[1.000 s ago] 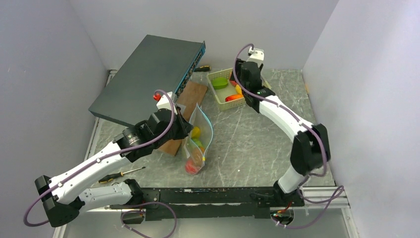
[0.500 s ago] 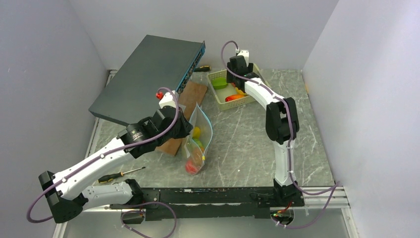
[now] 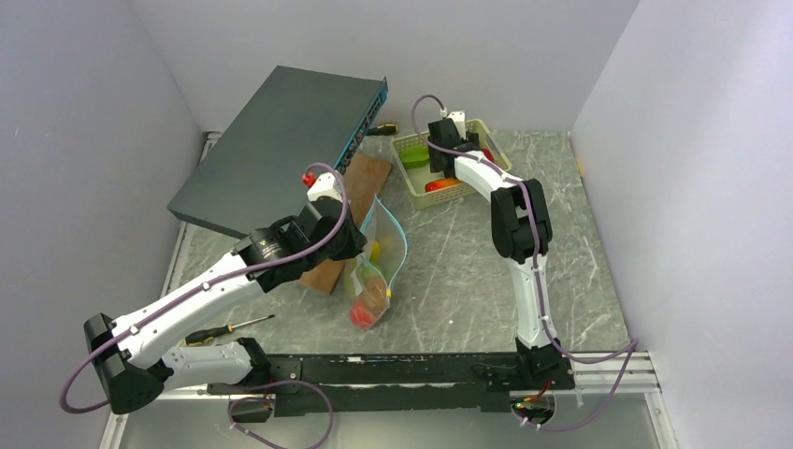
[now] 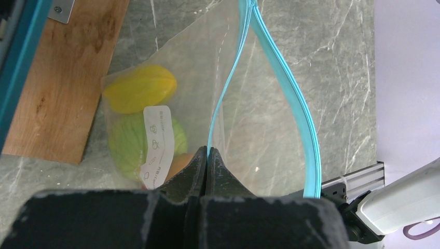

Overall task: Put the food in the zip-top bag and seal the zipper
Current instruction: Pick up the fake fruit from the bin.

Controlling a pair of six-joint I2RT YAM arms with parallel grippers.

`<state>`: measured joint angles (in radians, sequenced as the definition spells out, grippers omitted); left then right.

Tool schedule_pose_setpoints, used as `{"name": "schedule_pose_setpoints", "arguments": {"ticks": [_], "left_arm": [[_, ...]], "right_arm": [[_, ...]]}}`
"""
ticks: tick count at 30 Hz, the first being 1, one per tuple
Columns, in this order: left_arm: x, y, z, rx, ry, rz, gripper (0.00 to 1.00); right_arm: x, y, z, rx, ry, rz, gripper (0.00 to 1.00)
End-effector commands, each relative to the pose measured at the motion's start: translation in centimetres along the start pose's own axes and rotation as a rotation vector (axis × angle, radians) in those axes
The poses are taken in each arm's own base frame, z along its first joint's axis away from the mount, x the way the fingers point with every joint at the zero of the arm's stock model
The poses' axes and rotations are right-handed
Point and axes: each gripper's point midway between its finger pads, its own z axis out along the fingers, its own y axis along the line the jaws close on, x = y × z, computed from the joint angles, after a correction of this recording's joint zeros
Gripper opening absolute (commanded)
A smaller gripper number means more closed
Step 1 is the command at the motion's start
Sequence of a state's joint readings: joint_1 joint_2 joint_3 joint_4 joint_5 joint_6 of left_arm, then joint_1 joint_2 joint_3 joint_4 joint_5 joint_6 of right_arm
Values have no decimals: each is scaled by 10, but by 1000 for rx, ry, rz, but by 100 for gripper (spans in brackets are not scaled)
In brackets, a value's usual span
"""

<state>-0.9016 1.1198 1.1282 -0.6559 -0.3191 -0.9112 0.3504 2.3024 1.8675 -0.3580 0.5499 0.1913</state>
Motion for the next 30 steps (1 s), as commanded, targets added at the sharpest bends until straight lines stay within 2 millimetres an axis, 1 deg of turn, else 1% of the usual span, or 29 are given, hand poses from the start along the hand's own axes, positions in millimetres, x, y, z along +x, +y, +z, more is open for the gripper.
{"name": "schedule_pose_setpoints", "arguments": {"ticks": [1, 5, 9, 12, 14, 15, 18, 21, 23, 26, 28, 30], "left_arm": [[-9, -9, -4, 32, -16, -20, 0], [-9, -13, -4, 40, -4, -12, 0], [-11, -20, -4, 57, 1, 3, 0], [-15, -26, -5, 67, 2, 27, 0], [-17, -29, -5, 71, 9, 41, 0], [-17, -30, -5, 73, 13, 47, 0], [-15, -33, -4, 85, 22, 49, 0], [-13, -34, -3, 95, 27, 43, 0], [-11, -34, -3, 101, 33, 42, 0], [-10, -35, -6, 114, 40, 37, 0], [-9, -35, -7, 121, 40, 33, 0], [-8, -34, -8, 124, 36, 27, 0]], "right_arm": [[-10, -6, 9, -1, -21, 14, 87], [-6, -1, 11, -41, -17, 28, 82], [-12, 3, 4, -83, -31, 40, 66], [-23, 3, -8, -113, -44, 56, 54], [-33, 3, -19, -139, -56, 68, 49], [-43, 0, -29, -153, -72, 80, 48], [-61, -4, -53, -191, -110, 101, 45], [-75, -12, -79, -219, -143, 126, 39], [-82, -19, -94, -232, -159, 142, 34], [-85, -23, -116, -269, -169, 166, 27], [-85, -20, -131, -325, -170, 193, 24], [-84, -11, -147, -418, -179, 224, 24]]}}
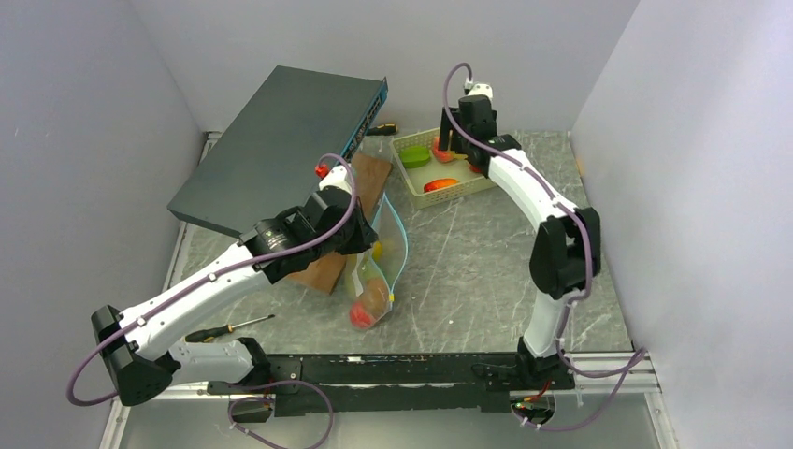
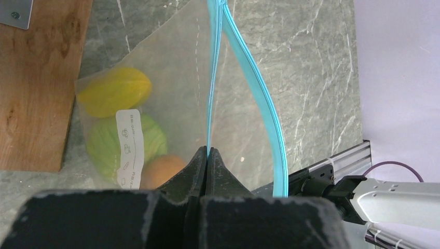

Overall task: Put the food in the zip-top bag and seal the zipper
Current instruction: Pick up the fake fruit from the bin, then place the fake fruit in the zipper food storage bag.

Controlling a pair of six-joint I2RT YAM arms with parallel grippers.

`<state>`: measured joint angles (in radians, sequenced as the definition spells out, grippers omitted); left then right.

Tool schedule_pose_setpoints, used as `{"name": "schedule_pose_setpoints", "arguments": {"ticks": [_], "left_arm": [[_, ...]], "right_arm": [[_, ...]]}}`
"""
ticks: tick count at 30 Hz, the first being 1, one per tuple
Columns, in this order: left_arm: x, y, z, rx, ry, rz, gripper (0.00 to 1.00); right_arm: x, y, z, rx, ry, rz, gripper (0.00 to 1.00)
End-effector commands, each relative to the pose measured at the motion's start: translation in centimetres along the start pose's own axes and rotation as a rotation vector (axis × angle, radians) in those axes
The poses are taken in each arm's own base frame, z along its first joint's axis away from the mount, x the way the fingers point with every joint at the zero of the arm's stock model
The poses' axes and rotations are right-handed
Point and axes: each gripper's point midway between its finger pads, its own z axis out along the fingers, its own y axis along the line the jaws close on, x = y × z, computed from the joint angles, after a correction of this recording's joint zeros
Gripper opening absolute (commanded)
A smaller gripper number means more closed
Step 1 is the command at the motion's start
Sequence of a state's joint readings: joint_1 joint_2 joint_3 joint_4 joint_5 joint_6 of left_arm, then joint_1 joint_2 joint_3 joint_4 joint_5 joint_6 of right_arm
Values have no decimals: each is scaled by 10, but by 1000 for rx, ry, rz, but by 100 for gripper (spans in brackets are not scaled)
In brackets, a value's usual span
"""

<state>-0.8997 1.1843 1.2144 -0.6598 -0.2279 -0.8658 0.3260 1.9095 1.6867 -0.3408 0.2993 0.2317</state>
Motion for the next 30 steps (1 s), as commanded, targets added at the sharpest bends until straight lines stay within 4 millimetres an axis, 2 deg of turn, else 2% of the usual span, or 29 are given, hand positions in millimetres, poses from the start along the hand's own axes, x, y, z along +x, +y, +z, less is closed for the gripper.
{"name": "schedule_pose_setpoints", "arguments": {"ticks": [1, 4, 6, 8, 12, 17, 21, 25, 27, 30], "left_arm": [[-6, -6, -9, 50, -25, -10, 0], [-6, -4, -12, 53, -34, -14, 0], [-7, -3, -14, 54, -43, -17, 0], [-10, -5, -16, 63, -52, -17, 0], [-10, -6, -18, 69, -53, -17, 0], [-11, -4, -21, 70, -64, -18, 0], [-11, -2, -23, 68, -71, -21, 0], [-11, 2, -24, 62, -78, -26, 0], [-11, 2, -23, 61, -76, -27, 0], [-11, 0, -24, 68, -72, -29, 0]], "right_arm": [[-10, 28, -34, -198, -31, 104, 23], [-6, 53, -58, -365, -14, 178, 20], [-3, 80, -87, -550, 0, 228, 20], [0, 98, -112, -674, -3, 265, 19], [0, 120, -163, -784, -60, 267, 18], [9, 128, -215, -822, -124, 190, 18], [8, 125, -256, -926, -227, 148, 18], [3, 135, -309, -1155, -371, 78, 18], [6, 141, -335, -1288, -428, 45, 20], [21, 152, -359, -1454, -445, -17, 20]]}}
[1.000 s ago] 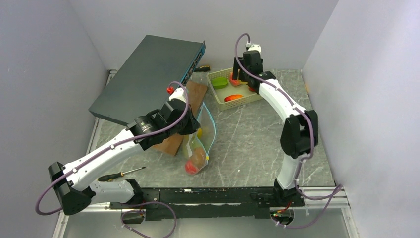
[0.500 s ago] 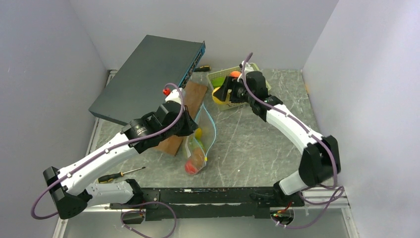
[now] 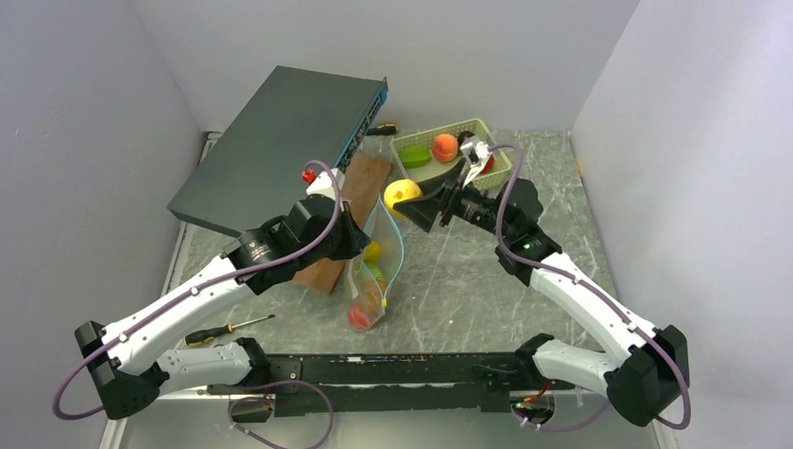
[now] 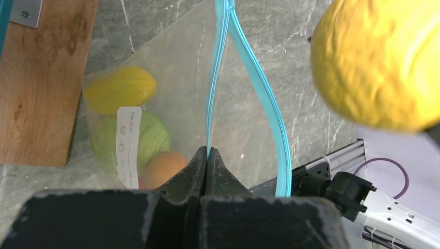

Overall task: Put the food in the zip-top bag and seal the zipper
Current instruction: Place the fake fruit in the zipper food storage bag.

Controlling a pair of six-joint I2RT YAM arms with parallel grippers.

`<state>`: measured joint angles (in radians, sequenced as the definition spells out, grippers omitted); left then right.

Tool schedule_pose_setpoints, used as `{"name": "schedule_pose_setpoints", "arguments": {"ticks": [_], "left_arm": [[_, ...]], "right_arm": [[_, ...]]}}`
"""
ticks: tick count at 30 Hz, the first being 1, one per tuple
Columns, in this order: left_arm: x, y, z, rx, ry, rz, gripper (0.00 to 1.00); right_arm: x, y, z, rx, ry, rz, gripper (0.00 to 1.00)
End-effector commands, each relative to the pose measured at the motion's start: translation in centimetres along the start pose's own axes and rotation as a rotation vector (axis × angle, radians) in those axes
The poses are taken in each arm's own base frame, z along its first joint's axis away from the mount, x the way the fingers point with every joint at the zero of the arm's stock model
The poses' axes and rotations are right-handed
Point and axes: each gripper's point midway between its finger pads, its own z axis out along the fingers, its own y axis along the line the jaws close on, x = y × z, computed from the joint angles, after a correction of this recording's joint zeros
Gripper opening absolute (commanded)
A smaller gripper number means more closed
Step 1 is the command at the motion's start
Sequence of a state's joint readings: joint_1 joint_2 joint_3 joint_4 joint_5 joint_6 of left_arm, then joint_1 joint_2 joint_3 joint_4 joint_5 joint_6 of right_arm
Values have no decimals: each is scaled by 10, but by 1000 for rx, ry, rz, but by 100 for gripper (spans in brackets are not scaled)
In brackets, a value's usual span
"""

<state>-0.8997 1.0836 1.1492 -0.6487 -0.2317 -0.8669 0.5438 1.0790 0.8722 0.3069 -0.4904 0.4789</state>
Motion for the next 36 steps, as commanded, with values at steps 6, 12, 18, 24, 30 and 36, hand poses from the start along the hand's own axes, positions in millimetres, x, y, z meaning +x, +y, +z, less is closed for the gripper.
{"name": "schedule_pose_setpoints", "arguments": {"ticks": [6, 12, 18, 24, 30, 36], "left_arm": [[-10, -9, -6, 38, -36, -21, 0], [-11, -9, -6, 36, -40, -21, 0], [-12, -9, -6, 35, -42, -23, 0], [-11, -7, -4, 28, -39, -20, 0], [-10, -6, -4, 25, -43, -22, 0], [-10, -4, -5, 23, -45, -24, 0]], "right_arm": [[3, 86, -12, -521, -18, -80, 21], [22, 88, -17, -536, 35, -65, 30], [49, 80, -18, -523, 101, -33, 41], [69, 70, -11, -451, 150, -78, 50], [78, 65, -4, -340, 151, -139, 74], [68, 41, 7, -172, 132, -144, 90]]}}
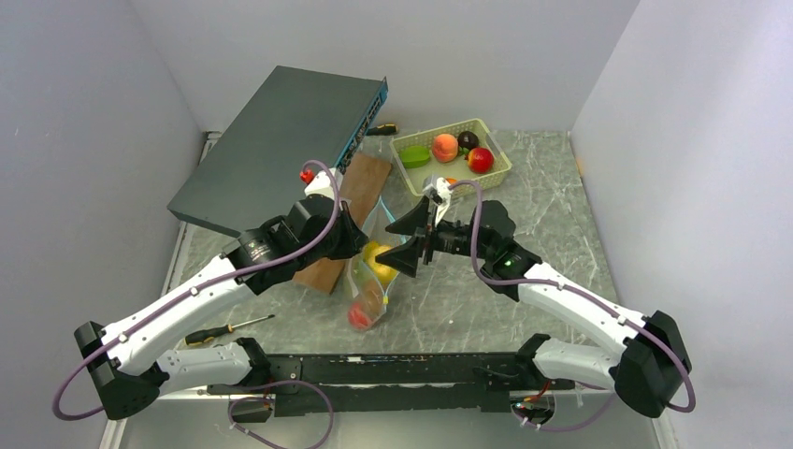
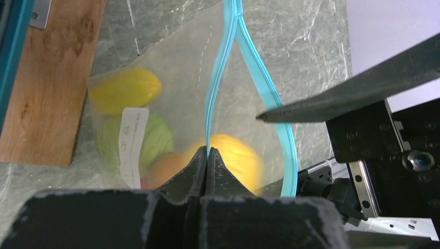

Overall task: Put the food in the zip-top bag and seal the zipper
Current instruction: Place the fake fruit in the zipper food storage bag, then pick up the fake fruit from the bin.

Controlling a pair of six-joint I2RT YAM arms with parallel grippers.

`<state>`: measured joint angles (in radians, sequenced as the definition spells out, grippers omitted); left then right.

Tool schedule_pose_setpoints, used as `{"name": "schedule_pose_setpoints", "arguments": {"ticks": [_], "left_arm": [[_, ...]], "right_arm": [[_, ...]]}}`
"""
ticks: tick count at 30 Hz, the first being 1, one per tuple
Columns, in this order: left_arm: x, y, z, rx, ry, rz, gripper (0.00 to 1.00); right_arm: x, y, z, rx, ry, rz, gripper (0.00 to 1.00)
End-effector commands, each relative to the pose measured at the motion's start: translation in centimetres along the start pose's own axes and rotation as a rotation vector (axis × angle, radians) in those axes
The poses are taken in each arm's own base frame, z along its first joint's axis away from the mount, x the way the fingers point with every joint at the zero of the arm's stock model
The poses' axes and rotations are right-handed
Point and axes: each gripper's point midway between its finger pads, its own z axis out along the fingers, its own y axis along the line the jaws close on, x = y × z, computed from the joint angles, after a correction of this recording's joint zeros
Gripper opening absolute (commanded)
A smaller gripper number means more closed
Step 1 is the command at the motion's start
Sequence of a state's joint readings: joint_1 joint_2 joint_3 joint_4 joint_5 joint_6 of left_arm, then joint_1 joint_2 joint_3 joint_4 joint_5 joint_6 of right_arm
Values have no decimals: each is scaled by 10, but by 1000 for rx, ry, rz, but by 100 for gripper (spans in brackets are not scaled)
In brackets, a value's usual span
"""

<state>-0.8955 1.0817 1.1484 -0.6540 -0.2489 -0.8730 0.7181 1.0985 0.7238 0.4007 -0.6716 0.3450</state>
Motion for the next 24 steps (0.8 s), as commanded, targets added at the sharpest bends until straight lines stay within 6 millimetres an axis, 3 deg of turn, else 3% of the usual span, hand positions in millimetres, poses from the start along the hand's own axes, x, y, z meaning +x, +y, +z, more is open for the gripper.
{"name": "schedule_pose_setpoints", "arguments": {"ticks": [1, 8, 14, 19, 24], "left_arm": [[-7, -8, -4, 38, -31, -17, 0], [-5, -7, -3, 40, -26, -17, 0], [-3, -6, -2, 36, -23, -17, 0], [-3, -6, 0, 39, -22, -18, 0], [-1, -11, 2, 47, -4, -18, 0]], "right_arm": [[-23, -24, 2, 150, -41, -51, 92], [-34, -24, 3, 183, -57, -56, 94], [-70, -16, -2, 217, -106, -95, 92], [-118, -34, -8, 376, -218, -93, 91], [-165, -81, -23, 679, -349, -33, 93]]}}
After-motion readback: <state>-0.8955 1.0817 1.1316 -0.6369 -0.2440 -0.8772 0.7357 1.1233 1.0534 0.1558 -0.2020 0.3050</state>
